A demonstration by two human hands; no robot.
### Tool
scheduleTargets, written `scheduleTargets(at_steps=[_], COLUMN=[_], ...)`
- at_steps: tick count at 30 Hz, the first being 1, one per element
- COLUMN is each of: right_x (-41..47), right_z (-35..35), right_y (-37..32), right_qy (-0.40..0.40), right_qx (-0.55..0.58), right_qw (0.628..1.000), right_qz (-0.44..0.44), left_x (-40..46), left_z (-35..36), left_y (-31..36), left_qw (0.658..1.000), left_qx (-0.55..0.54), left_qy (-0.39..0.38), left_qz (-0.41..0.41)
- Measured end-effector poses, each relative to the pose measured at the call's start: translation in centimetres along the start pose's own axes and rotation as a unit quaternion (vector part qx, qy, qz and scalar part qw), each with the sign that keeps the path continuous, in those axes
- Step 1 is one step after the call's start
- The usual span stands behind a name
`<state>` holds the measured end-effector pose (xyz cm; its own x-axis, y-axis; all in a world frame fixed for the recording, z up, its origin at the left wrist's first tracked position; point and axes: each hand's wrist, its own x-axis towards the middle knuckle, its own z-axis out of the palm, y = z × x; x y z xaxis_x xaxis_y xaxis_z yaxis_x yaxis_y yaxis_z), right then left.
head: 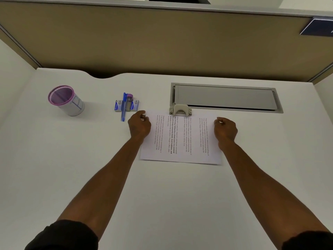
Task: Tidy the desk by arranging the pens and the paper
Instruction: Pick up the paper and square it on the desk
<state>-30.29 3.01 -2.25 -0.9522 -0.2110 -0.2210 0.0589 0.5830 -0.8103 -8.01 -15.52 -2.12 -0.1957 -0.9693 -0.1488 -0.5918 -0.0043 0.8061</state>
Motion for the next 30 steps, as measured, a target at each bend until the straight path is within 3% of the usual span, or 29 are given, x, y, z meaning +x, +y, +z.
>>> scheduleTargets(at_steps=[7,30], right_x=[-0.39,-0.05], right_z=[0.26,0.60], right_y=[-0.13,-0.08], right_qy=[0.020,0.020], right_qx=[-0.070,-0.074], right_qw=[0.996,0.996], right_qz=[-0.052,-0.044], left_x=[0.14,0.48], left_z=[-0.02,-0.47], left_y=[-0.05,-0.51], left_qw=[1.000,1.000], left_qx=[0.012,-0.021], left_qy=[0.021,0.013], left_qz=[0.000,-0.010])
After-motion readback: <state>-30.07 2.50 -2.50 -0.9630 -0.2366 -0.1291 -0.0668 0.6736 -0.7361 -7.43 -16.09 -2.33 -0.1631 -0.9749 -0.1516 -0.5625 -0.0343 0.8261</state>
